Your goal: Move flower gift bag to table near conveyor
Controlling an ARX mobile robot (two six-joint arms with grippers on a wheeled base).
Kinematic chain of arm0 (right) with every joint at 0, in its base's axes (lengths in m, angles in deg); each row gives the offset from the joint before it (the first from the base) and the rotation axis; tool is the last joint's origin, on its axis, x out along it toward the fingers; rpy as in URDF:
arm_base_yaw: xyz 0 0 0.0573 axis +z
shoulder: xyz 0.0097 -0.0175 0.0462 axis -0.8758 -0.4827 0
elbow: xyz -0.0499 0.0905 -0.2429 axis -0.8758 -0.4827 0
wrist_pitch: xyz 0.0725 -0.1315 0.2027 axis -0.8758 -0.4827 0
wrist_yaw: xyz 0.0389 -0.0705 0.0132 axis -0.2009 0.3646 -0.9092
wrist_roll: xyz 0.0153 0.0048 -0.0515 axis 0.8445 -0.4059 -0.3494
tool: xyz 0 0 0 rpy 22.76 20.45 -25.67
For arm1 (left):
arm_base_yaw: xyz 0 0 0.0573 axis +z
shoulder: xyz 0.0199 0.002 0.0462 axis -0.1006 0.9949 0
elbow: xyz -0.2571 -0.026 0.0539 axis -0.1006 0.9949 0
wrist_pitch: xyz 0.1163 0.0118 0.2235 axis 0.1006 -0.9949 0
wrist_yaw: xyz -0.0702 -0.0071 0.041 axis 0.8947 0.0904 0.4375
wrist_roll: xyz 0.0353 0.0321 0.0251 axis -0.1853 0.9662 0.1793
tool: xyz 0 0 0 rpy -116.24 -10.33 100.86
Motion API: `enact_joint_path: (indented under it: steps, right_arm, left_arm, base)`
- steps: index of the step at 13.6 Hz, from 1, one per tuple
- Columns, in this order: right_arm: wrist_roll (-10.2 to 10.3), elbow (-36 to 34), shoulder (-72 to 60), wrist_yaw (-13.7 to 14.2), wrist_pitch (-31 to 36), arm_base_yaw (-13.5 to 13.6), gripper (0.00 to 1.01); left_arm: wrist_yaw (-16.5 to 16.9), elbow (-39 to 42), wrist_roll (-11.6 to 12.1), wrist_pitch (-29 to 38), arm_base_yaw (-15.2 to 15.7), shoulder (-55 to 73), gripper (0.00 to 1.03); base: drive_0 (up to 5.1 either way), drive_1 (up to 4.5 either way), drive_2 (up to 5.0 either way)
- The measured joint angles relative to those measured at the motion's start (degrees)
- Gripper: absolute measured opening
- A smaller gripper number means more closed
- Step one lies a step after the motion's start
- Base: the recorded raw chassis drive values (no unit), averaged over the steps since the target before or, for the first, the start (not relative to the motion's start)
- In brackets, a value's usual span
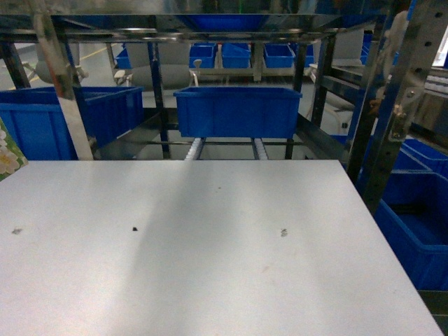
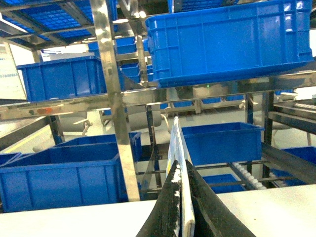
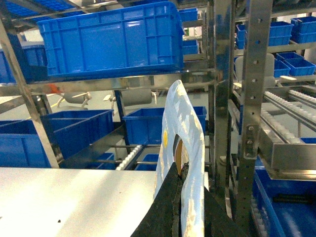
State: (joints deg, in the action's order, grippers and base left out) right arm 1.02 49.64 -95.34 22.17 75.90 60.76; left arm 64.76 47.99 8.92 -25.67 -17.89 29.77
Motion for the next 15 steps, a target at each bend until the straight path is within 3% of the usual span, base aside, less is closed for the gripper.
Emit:
enact_joint_path:
  steps: [15]
  right_arm:
    - [0.0, 0.0, 0.0, 0.0, 0.0, 0.0, 0.02]
  left_arm:
    - [0.0, 0.0, 0.0, -0.1, 0.0, 0.0, 0.02]
  base:
    - [-4.9, 2.48, 2.5]
